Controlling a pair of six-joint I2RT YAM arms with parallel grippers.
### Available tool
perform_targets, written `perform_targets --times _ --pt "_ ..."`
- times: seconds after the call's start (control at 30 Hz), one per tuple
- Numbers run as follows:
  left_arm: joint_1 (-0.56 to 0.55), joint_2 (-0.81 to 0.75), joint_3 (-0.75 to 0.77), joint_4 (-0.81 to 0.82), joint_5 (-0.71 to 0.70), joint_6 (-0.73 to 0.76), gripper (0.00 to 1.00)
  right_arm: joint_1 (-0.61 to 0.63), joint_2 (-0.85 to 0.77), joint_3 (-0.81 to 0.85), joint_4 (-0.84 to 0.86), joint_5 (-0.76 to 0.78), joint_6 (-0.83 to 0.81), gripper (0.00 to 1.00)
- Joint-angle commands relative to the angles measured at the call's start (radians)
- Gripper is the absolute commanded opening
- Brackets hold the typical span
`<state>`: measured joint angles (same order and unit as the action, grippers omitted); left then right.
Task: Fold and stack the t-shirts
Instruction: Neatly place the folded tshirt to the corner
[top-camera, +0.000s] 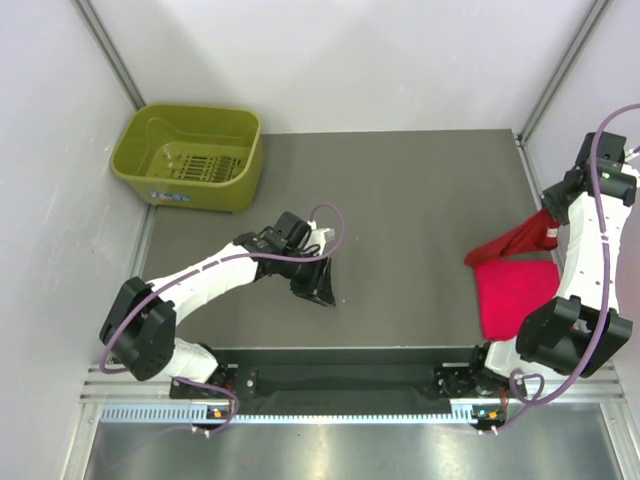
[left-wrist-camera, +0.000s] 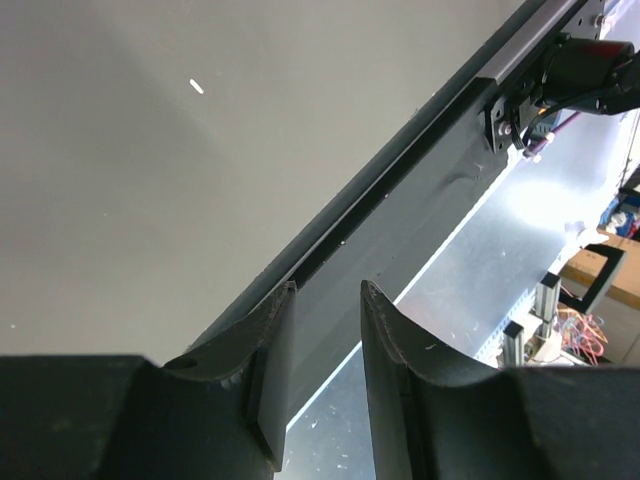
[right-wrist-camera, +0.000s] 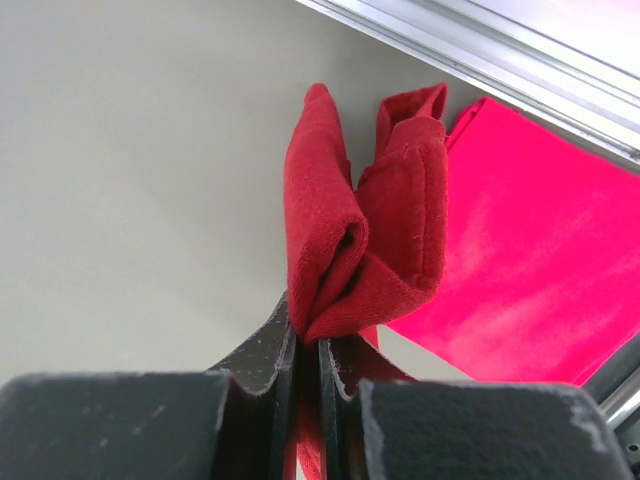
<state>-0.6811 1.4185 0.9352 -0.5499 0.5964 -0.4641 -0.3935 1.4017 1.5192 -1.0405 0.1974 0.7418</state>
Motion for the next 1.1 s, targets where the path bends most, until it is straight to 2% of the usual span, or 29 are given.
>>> perform_targets --times 0.0,0.53,1.07 --pt "0.005 0.014 0.04 0.015 0.043 0.018 0.37 -0.044 -0.044 0.039 -0.012 -0.027 -0.009 0.0" --pt "0.017 0.063 0.034 0.024 0.097 0.019 0.36 -0.128 -0.099 -0.048 -0.012 -0.107 -0.022 0.0" --pt "0.025 0.065 0.034 0.019 0.114 0.022 0.36 -0.229 -0.168 -0.154 -0.013 -0.138 -0.104 0.0"
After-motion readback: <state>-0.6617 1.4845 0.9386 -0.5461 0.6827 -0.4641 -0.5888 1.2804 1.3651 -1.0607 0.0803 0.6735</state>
